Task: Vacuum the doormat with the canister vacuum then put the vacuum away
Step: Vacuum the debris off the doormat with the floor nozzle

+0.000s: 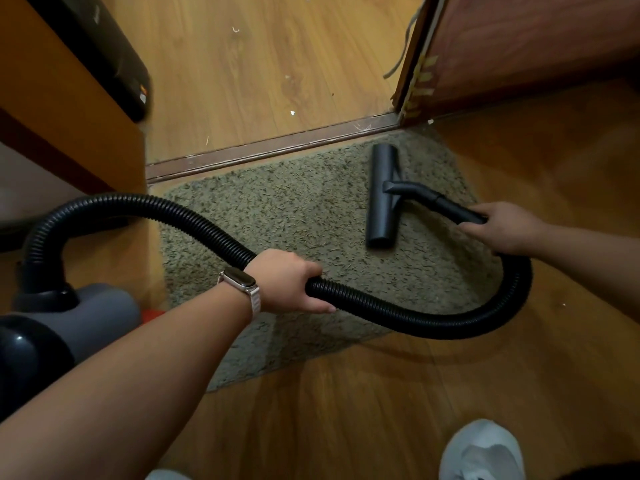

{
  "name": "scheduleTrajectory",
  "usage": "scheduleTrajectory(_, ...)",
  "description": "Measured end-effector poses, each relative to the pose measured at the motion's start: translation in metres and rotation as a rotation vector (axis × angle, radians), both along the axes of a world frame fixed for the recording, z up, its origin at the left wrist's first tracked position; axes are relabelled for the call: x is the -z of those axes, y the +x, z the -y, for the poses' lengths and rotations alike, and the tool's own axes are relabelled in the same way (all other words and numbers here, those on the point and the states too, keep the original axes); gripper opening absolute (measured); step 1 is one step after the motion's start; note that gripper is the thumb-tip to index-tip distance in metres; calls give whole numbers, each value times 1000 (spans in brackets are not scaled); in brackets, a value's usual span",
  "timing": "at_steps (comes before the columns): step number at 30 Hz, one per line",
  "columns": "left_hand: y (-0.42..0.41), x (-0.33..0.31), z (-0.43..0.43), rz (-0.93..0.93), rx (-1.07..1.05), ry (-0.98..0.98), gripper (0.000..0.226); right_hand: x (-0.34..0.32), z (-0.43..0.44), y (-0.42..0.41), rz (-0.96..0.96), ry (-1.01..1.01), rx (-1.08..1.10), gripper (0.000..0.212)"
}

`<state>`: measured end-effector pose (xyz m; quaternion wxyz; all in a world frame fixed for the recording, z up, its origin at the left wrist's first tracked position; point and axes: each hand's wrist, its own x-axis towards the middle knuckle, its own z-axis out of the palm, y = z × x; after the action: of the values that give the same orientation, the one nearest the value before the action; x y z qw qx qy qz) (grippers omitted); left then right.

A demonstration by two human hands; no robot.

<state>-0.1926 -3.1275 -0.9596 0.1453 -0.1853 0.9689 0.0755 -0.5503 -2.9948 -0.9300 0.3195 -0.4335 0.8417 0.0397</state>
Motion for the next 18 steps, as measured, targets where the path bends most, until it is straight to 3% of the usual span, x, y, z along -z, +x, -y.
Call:
scheduleTrajectory(5, 15, -3, -7, 58, 79, -28, 63, 0, 17, 67, 43, 70, -351, 17)
scheduleTrajectory(9, 31, -2, -13, 138, 115, 4, 58, 6, 25, 104, 45, 73, -509, 13)
scheduleTrajectory(13, 40, 6, -10, 125, 108, -11, 63, 5, 24, 99, 33, 49, -477, 13)
scheduleTrajectory(18, 39, 8, 8, 42, 116, -82, 69, 9, 19, 69, 40, -69, -244, 16)
